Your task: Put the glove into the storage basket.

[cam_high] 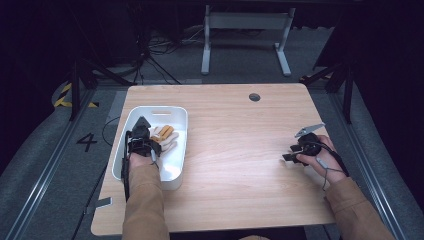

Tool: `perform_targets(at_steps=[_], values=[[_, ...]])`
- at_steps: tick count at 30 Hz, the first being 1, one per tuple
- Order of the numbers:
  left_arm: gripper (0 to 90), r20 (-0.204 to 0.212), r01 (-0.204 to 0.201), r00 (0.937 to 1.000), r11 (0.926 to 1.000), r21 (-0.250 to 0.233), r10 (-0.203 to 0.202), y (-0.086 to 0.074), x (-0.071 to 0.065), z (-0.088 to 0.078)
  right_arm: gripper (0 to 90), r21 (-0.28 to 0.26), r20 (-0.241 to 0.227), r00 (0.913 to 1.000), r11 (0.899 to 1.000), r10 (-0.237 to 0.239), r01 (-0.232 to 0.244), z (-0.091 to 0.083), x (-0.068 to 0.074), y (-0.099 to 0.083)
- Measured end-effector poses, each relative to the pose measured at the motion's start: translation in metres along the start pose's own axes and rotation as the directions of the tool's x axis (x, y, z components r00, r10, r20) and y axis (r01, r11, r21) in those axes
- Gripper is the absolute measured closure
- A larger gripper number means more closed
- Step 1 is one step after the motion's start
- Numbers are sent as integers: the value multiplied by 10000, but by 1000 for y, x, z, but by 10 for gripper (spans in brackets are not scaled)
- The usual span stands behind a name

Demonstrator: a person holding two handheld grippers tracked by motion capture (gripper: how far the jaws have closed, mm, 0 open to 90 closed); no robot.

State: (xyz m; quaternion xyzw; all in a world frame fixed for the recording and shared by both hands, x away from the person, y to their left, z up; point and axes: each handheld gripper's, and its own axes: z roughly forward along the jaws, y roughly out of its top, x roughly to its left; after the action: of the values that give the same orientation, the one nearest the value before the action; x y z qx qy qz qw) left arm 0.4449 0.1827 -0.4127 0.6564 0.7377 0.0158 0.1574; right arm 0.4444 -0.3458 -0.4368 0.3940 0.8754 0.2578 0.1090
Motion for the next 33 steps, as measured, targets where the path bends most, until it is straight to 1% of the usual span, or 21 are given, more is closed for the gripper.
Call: perform_targets(at_steps=[2, 3, 4, 5, 6, 7, 8, 10, 12, 14, 15, 16, 19, 23, 24, 25, 26, 28, 30, 32, 33], values=[[532, 219, 86, 9997, 9998, 175, -90, 1, 2, 1, 439, -55, 10, 10000, 10000, -3, 3, 0, 0, 0], [507, 219, 86, 9997, 9998, 175, -90, 1, 2, 1, 439, -55, 10, 10000, 10000, -3, 3, 0, 0, 0], [471, 467, 169, 9987, 9994, 299, -183, 2, 4, 1, 439, -112, 34, 10000, 9999, -18, 19, -1, 0, 0], [456, 467, 169, 9987, 9994, 299, -183, 2, 4, 1, 439, -112, 34, 10000, 9999, -18, 19, -1, 0, 0], [440, 623, 252, 9977, 9989, 384, -275, 3, 5, -1, 440, -166, 51, 10000, 9999, -2, 2, -1, 0, 0], [409, 634, 229, 9977, 9988, 426, -255, 4, 6, -1, 439, -172, 31, 10000, 9999, 15, -15, -1, 0, 1], [383, 786, 337, 9962, 9979, 554, -380, 4, 5, 0, 439, -175, 31, 10000, 9998, 14, -14, -1, 0, 1], [324, 707, 232, 9971, 9981, 579, -273, 5, 4, 1, 439, -184, 58, 10000, 9998, -45, 46, -1, 0, 1], [283, 681, 237, 9973, 9981, 567, -275, 5, 3, 1, 439, -206, 57, 10000, 9998, -35, 37, -1, 0, 1], [231, 720, 134, 9972, 9969, 777, -190, 6, 1, 2, 439, -196, 48, 10000, 9998, -2, 3, -1, 0, 1], [225, 748, 100, 9971, 9965, 836, -163, 6, 0, 3, 438, -196, 48, 10000, 9998, 1, 0, -1, 0, 1], [195, 818, -3, 9966, 9964, 852, -67, 5, -1, 2, 438, -198, 46, 10000, 9998, 4, -3, -1, 0, 1], [157, 1024, -164, 9947, 9967, 799, 82, 5, -6, 0, 437, -210, 40, 10000, 9998, 1, 0, -1, 0, 1], [150, 952, -289, 9952, 9971, 710, 220, 6, -9, -2, 435, -291, 81, 10000, 9996, -33, 35, -2, 1, 1], [140, 871, -254, 9960, 9980, 579, 203, 6, -9, -3, 434, -298, 66, 10000, 9995, -46, 48, -2, 1, 1], [120, 871, -254, 9960, 9980, 579, 203, 6, -9, -3, 434, -298, 66, 10000, 9995, -46, 48, -2, 1, 1], [88, 562, -287, 9981, 9988, 389, 265, 7, -8, -5, 433, -356, 77, 10000, 9994, -47, 50, -2, 0, 1], [40, 359, -241, 9991, 9996, 122, 237, 8, -8, -8, 432, -338, 77, 10000, 9994, 0, 3, -2, 0, 1], [19, 237, -327, 9992, 9994, -126, 330, 8, -7, -13, 432, -351, 87, 10000, 9994, -46, 49, -2, 0, 1], [5, 310, -343, 9989, 9987, -380, 354, 9, -7, -17, 432, -332, 76, 10000, 9994, -24, 27, -2, 0, 1], [0, 310, -343, 9989, 9987, -380, 354, 9, -7, -17, 432, -332, 76, 10000, 9994, -24, 27, -2, 0, 1]])
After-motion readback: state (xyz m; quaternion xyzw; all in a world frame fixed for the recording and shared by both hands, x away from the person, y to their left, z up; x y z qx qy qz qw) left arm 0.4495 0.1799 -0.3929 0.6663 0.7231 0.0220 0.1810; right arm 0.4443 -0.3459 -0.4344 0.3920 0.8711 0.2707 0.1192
